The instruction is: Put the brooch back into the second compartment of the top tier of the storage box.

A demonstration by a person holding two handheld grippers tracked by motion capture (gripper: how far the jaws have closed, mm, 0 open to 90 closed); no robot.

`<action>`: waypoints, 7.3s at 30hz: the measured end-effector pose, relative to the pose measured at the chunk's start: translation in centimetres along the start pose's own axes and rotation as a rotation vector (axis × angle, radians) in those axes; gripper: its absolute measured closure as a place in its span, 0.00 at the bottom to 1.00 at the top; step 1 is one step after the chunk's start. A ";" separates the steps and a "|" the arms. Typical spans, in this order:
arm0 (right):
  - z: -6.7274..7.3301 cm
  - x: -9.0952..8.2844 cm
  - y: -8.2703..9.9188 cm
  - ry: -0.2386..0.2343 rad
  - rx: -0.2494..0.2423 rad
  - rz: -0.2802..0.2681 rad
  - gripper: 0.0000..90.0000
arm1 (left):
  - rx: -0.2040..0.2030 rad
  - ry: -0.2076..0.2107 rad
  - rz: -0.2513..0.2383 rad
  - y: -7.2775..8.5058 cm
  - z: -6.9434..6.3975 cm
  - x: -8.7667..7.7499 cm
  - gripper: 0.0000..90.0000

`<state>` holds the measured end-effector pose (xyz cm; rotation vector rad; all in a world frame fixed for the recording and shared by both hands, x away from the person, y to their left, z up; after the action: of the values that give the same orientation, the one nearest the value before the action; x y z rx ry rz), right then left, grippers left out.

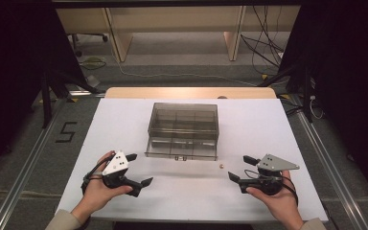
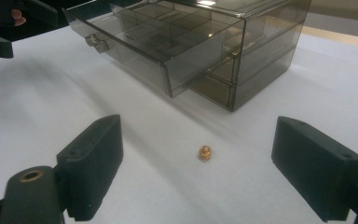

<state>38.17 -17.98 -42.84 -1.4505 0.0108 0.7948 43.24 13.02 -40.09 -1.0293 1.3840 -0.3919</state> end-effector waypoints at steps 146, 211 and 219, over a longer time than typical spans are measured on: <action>-0.8 7.1 2.0 0.059 -0.043 0.270 0.89 | -0.012 -0.041 0.005 0.3 1.1 0.0 0.00; -2.3 4.6 -0.6 0.095 0.022 0.147 0.89 | -0.019 -0.049 -0.004 0.2 1.2 -0.1 0.00; -2.6 4.3 -1.0 0.102 0.030 0.129 0.89 | -0.018 -0.049 -0.005 0.2 1.2 -0.1 0.00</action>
<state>43.09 -18.12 -44.42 -1.4721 0.1949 0.8208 44.25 13.62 -40.38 -1.0505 1.3437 -0.3565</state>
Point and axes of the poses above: each handheld gripper's, and its own axes: x roughly forward along the jaws, y roughly out of its underside, z roughly to its left, the point moved 10 cm from there along x, roughly forward along the jaws, and after that the axes turned 11 degrees about y, right-handed, at the moved point
